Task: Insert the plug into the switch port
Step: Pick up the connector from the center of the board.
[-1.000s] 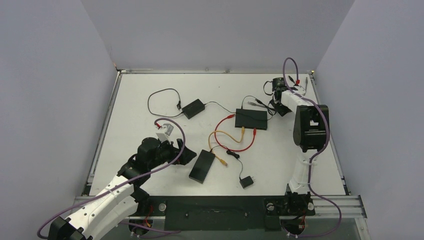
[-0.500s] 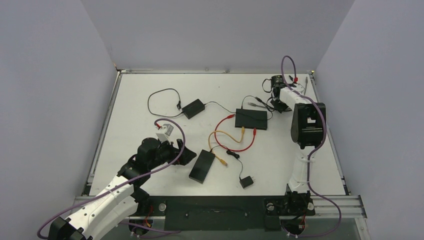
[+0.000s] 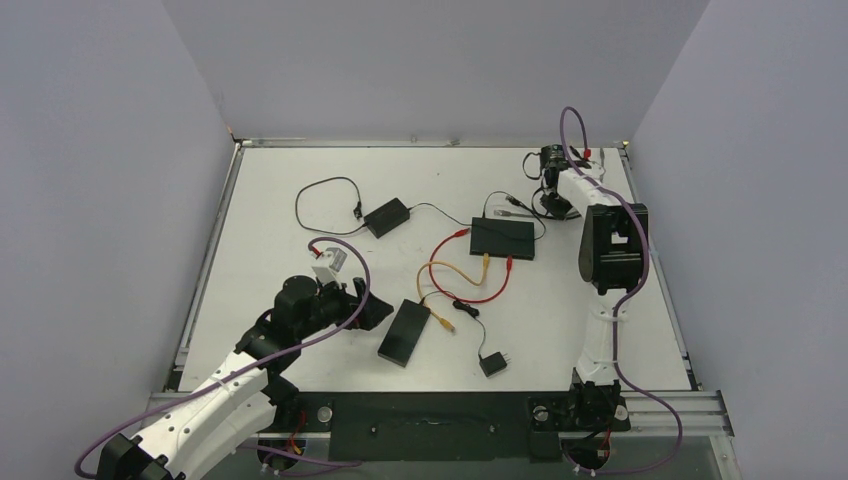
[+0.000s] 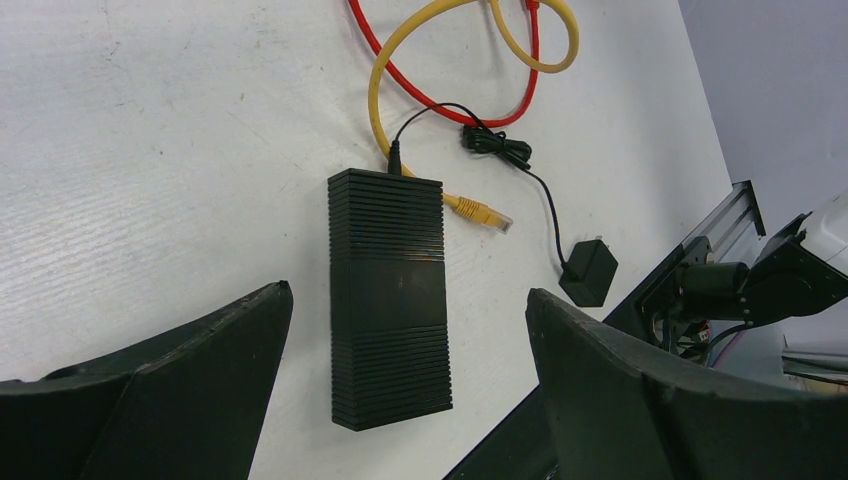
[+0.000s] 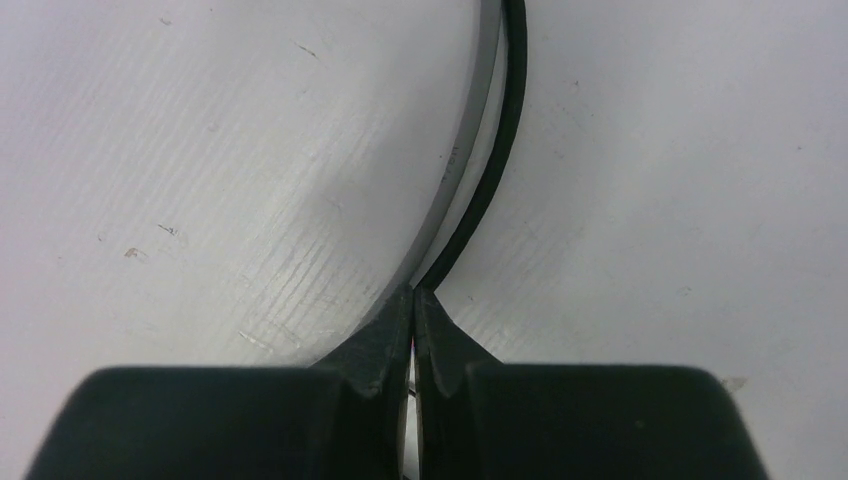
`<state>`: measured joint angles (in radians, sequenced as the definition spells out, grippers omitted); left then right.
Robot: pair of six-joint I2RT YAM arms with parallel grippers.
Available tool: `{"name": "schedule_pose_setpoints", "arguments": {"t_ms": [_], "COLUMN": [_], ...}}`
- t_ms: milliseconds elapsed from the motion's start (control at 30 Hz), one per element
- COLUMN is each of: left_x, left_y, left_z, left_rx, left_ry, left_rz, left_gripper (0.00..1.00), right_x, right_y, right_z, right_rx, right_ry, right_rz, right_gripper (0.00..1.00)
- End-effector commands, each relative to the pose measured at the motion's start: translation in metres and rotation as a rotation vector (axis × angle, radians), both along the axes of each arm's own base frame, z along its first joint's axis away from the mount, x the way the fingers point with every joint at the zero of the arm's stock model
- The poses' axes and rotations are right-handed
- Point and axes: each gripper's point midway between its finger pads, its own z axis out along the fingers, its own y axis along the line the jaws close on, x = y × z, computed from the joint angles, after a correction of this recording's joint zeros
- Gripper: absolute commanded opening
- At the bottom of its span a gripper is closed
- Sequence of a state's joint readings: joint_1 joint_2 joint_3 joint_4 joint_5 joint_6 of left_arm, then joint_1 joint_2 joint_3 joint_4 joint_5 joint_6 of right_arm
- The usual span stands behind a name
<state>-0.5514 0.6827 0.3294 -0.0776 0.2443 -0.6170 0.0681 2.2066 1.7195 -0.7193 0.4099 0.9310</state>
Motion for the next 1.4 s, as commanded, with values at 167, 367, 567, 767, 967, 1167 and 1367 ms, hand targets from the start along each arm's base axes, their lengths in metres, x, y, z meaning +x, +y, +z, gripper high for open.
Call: {"name": "schedule_pose_setpoints", "arguments": {"t_ms": [167, 367, 567, 767, 967, 1167, 1367], "left_x": [0.000, -0.002, -0.001, 0.000, -0.001, 0.000, 0.000], "left_y": [-0.004, -0.005, -0.006, -0.007, -0.008, -0.008, -0.008], "left_z": [0.015, 0.022, 0.024, 0.027, 0.028, 0.030, 0.028], "left_rx": [-0.046, -0.064, -0.071, -0.070, -0.063, -0.063, -0.058], "left_ry": [-0.037, -0.041, -0.039, -0.043, -0.043, -0.045, -0.037], "left_rz": [-0.021, -0.027, -0.026, -0.035, -0.043, -0.049, -0.048], "left_gripper": [0.86, 0.86, 0.86, 0.86, 0.86, 0.89, 0.93], "right_x": [0.005, 0.008, 0.007, 0.006, 0.011, 0.018, 0.016], "right_y": [0.008, 0.007, -0.007, -0.023, -0.028, -0.024, -0.021], "right_z": [0.022, 0.061, 0.060, 0.040, 0.026, 0.013, -0.002], "right_rx": [0.038, 0.027, 0.018, -0.017, 0.007, 0.052, 0.069], "right_ry": [-0.084, -0.177, -0.171, -0.129, -0.118, -0.100, -0.061], "right_rz": [0.007, 0.026, 0.014, -0.040, -0.080, -0.083, -0.083], "right_gripper": [0.00, 0.32, 0.58, 0.72, 0.71, 0.65, 0.60]}}
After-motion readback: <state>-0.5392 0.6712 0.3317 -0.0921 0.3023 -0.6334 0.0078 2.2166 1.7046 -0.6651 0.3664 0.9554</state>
